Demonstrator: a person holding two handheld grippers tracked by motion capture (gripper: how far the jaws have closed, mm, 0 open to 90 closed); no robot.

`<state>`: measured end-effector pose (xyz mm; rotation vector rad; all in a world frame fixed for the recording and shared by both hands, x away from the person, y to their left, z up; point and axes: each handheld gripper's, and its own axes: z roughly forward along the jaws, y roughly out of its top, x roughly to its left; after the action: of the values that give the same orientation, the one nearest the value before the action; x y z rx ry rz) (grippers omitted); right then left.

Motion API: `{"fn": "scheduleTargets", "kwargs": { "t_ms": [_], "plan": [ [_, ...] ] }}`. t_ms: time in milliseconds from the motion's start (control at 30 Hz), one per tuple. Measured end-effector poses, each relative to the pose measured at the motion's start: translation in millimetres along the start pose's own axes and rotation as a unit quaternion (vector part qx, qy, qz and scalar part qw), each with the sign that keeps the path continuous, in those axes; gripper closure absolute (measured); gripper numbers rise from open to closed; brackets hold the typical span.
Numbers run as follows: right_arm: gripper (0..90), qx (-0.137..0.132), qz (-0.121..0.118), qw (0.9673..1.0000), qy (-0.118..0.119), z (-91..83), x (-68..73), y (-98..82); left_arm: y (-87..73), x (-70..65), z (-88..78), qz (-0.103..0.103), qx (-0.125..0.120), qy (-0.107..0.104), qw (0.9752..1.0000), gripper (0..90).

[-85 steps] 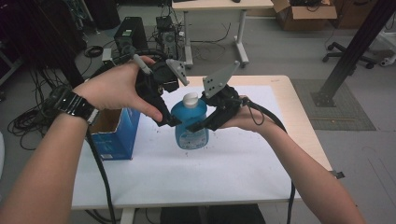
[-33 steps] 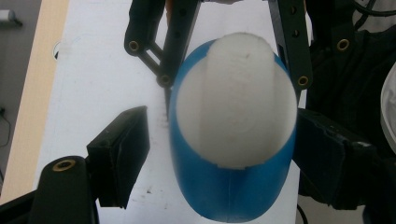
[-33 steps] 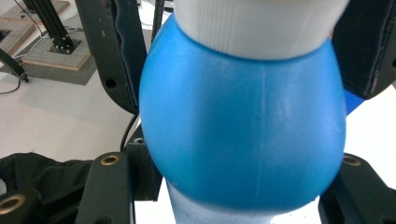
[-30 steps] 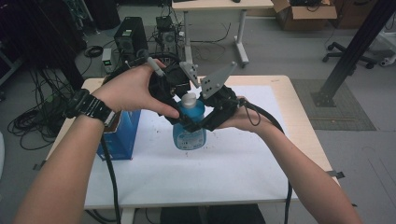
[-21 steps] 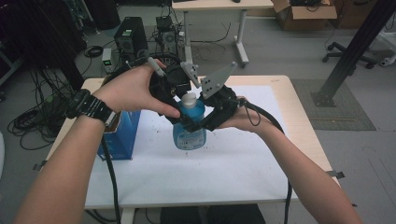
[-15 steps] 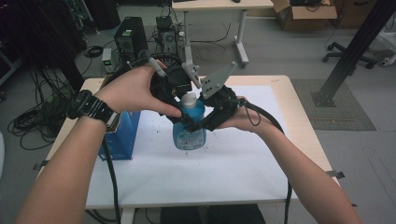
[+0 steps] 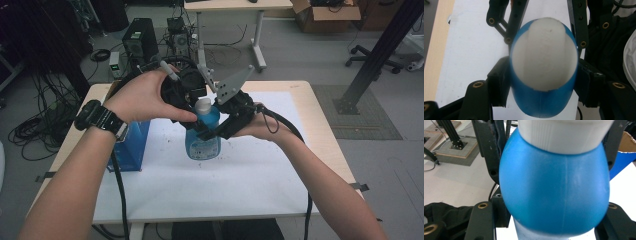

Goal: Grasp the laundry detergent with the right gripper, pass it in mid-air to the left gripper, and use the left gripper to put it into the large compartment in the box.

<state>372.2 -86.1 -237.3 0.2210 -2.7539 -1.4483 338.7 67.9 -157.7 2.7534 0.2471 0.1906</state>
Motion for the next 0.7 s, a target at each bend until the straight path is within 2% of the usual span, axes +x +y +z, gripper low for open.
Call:
{"fn": "scheduleTargets", "kwargs": {
  "t_ms": [167, 233, 267, 367, 467, 533, 600, 633, 667, 700],
  "plan": [
    [40.6, 0.007, 0.005, 1.0000, 0.004, 2.3, -0.6, 1.7, -0.3, 2.0, -0.7, -0.005, 0.007, -0.006, 0.9999, 38.1],
    [22.7, 0.009, 0.006, 0.9999, 0.003, 3.8, 0.2, 2.1, -1.2, 3.7, -3.6, -0.011, 0.007, -0.010, 0.9999, 38.1],
    [17.3, 0.016, 0.009, 0.9998, -0.004, 4.9, 0.7, 1.6, -1.7, 4.4, -5.3, -0.013, 0.008, -0.010, 0.9998, 38.1],
    [4.7, 0.031, 0.018, 0.9992, -0.019, 4.3, 0.2, -4.6, -5.6, 9.7, -17.0, -0.037, 0.010, -0.003, 0.9993, 38.2],
    [3.8, 0.045, 0.034, 0.9978, -0.035, -4.5, -3.0, -16.6, -9.4, 16.2, -29.0, -0.075, 0.018, 0.014, 0.9969, 38.2],
    [4.8, 0.062, 0.042, 0.9962, -0.044, -11.7, -4.8, -24.8, -12.6, 23.0, -39.8, -0.112, 0.027, 0.037, 0.9927, 38.2],
    [5.4, 0.083, 0.045, 0.9936, -0.062, -20.1, -6.1, -33.5, -15.5, 29.3, -48.6, -0.143, 0.034, 0.059, 0.9873, 38.2],
    [6.0, 0.090, 0.048, 0.9926, -0.067, -23.7, -6.9, -37.0, -18.4, 33.9, -55.2, -0.169, 0.036, 0.076, 0.9821, 38.2],
    [5.9, 0.098, 0.057, 0.9906, -0.076, -30.0, -7.9, -42.9, -20.1, 36.4, -59.1, -0.181, 0.038, 0.086, 0.9790, 38.2],
    [5.9, 0.103, 0.061, 0.9895, -0.082, -34.0, -8.7, -46.6, -23.3, 40.2, -65.6, -0.200, 0.039, 0.103, 0.9736, 38.2]
  ]
}}
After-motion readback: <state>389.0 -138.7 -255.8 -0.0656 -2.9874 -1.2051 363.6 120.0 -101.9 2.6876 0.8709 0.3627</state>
